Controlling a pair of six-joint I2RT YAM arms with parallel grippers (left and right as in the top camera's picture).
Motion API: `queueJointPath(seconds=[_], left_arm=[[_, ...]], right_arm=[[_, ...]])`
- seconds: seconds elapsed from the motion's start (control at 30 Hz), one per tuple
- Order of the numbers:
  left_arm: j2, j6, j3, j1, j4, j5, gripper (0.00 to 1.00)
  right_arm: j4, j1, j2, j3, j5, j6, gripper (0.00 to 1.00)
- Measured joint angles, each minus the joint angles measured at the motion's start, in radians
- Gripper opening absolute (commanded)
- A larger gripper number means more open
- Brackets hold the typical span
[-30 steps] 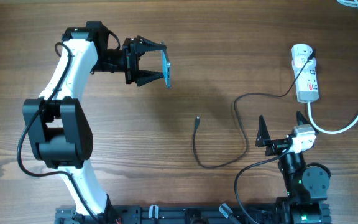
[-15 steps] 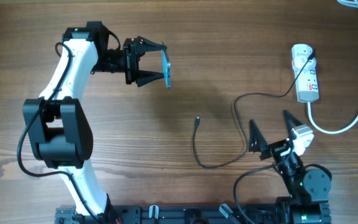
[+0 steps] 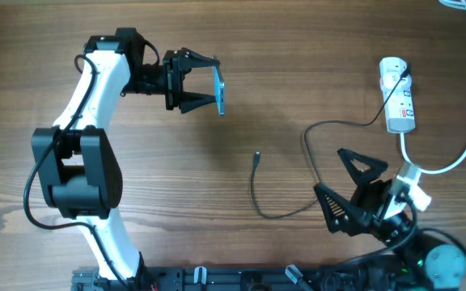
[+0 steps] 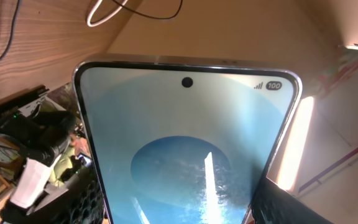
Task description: Plug charger to phone and switch on socket
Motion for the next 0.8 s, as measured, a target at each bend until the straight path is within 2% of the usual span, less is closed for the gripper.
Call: queueJointPath(seconds=[0.07, 0.13, 0.17, 0.27, 0.37, 0.47, 0.57, 0.63, 0.7, 0.8], left_arm=[[0.000, 0.000, 0.000, -0.002, 0.001, 0.001, 0.70], [0.000, 0.003, 0.000, -0.005, 0.001, 0.000, 0.70], [0.000, 0.003, 0.000, -0.008, 0.001, 0.001, 0.70], [0.000, 0.004, 0.000, -0.020, 0.001, 0.001, 0.70], [0.000, 0.004, 0.000, -0.037, 0.002, 0.000, 0.69], [0.000, 0.006, 0.000, -0.046, 0.000, 0.000, 0.68], [0.000, 0.007, 0.000, -0.047, 0.000, 0.000, 0.68], [0.000, 0.007, 0.000, -0.047, 0.002, 0.000, 0.68], [0.000, 0.007, 0.000, -0.047, 0.018, 0.000, 0.68], [0.000, 0.007, 0.000, -0.047, 0.031, 0.000, 0.67]], right_arm=[[-0.271, 0.001, 0.130, 0.184, -0.005, -0.117, 1.00], [-0.414, 0.001, 0.274, 0.333, -0.009, -0.232, 1.00], [-0.426, 0.001, 0.328, 0.376, -0.032, -0.257, 1.00], [-0.302, 0.002, 0.459, 0.424, -0.160, -0.206, 1.00], [-0.028, 0.004, 0.597, 0.432, -0.315, -0.039, 0.99], [-0.013, 0.038, 0.653, 0.444, -0.347, 0.055, 1.00], [-0.167, 0.098, 0.676, 0.495, -0.297, 0.074, 1.00], [-0.418, 0.177, 0.706, 0.603, -0.177, 0.019, 0.99], [-0.664, 0.267, 0.761, 0.740, -0.004, -0.057, 1.00], [-0.884, 0.418, 0.882, 0.945, 0.253, -0.134, 0.99]])
